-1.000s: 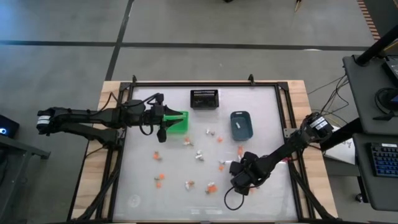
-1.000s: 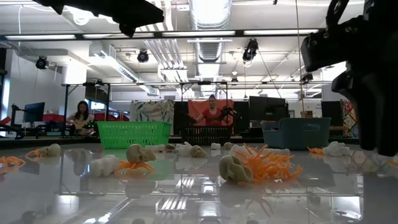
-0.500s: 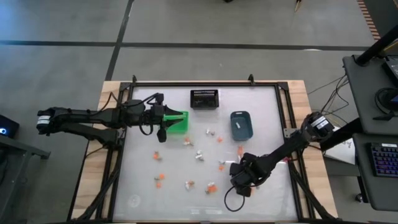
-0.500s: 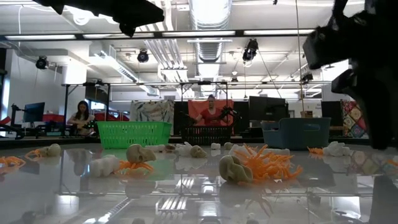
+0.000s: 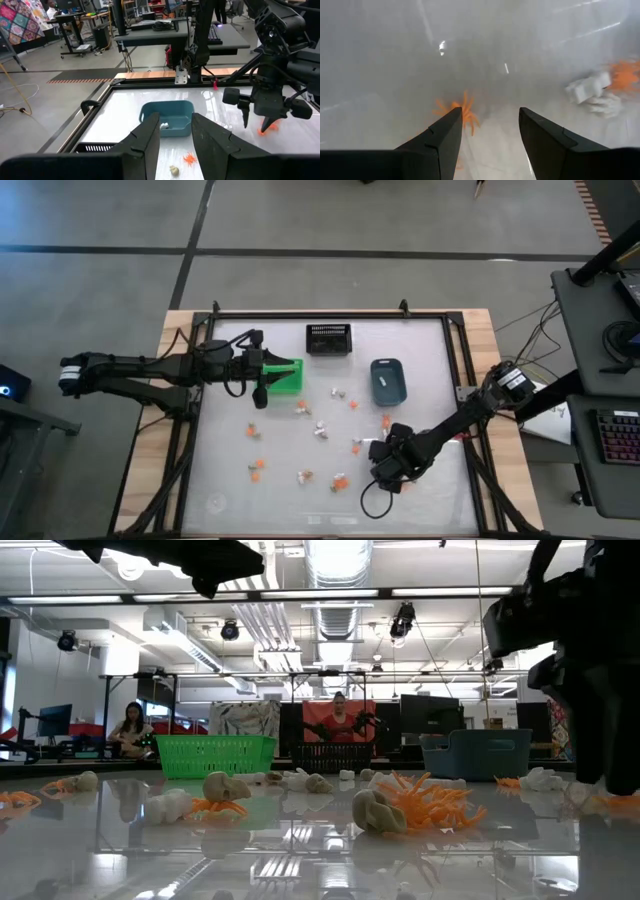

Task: Sort Halloween decoration
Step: Put the orange spider toy into the black bin

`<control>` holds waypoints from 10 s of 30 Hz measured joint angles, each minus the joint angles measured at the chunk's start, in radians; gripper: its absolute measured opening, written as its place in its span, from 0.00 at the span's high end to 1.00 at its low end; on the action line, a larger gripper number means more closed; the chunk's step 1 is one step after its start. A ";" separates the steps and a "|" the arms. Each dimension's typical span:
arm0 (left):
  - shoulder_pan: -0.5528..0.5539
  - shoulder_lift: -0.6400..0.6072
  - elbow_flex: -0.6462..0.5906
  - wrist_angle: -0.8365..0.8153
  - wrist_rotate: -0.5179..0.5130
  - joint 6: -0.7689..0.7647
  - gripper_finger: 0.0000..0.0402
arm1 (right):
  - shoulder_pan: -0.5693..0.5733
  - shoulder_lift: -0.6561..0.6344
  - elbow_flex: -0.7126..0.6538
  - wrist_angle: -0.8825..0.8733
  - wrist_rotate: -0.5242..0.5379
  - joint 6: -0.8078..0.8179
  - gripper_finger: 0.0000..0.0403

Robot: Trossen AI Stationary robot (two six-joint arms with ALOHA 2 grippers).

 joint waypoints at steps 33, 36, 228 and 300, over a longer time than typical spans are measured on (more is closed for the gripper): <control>0.000 0.000 0.000 0.019 0.000 -0.007 0.76 | 0.045 -0.036 -0.085 0.160 0.014 -0.106 0.54; 0.000 0.000 0.000 0.020 0.000 -0.006 0.76 | 0.045 -0.036 -0.086 0.169 0.014 -0.106 0.54; -0.269 0.348 0.064 0.493 -0.159 -0.221 0.91 | 0.161 -0.148 -0.434 0.716 0.290 -0.120 0.47; -0.269 0.361 0.064 0.494 -0.157 -0.187 0.91 | 0.134 -0.201 -0.406 0.694 0.283 -0.165 0.98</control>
